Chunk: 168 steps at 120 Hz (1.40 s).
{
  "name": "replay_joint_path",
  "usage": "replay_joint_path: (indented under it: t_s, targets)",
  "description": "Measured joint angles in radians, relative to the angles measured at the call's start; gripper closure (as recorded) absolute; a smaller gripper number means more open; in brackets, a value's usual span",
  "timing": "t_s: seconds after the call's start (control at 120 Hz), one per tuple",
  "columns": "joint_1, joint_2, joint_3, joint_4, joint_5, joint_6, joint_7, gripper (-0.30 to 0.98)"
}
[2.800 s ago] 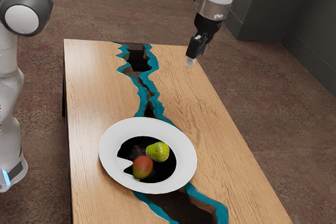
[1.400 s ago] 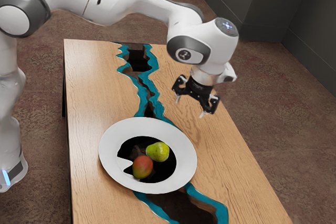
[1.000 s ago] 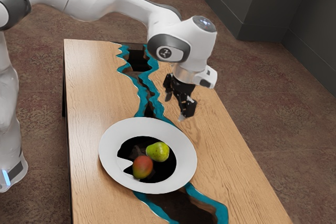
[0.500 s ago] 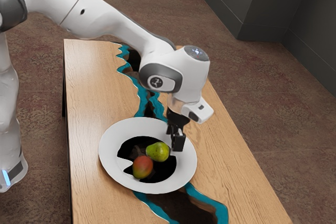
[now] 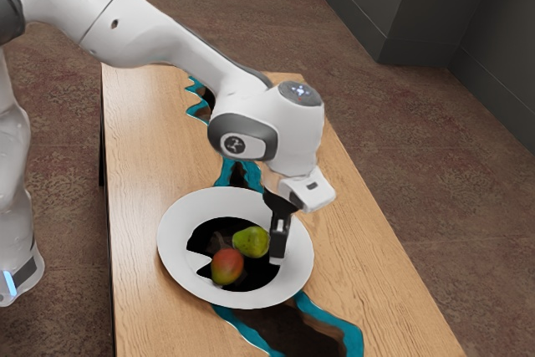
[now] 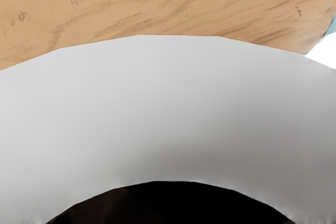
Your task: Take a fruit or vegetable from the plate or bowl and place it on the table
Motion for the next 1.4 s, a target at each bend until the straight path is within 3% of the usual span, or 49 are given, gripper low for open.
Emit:
replay_joint_path:
  t_s: [0.7,1.058,1.267,1.4]
  targets:
    - [0.034,-0.055,-0.009,-0.117,-0.017,0.03,0.001,0.01]
    - [0.045,-0.067,-0.006,-0.12,-0.01,0.036,-0.026,0.4]
    - [0.036,-0.071,-0.008,-0.083,0.018,0.038,-0.052,0.38]
    - [0.028,-0.053,-0.01,0.063,0.105,0.038,-0.063,0.37]
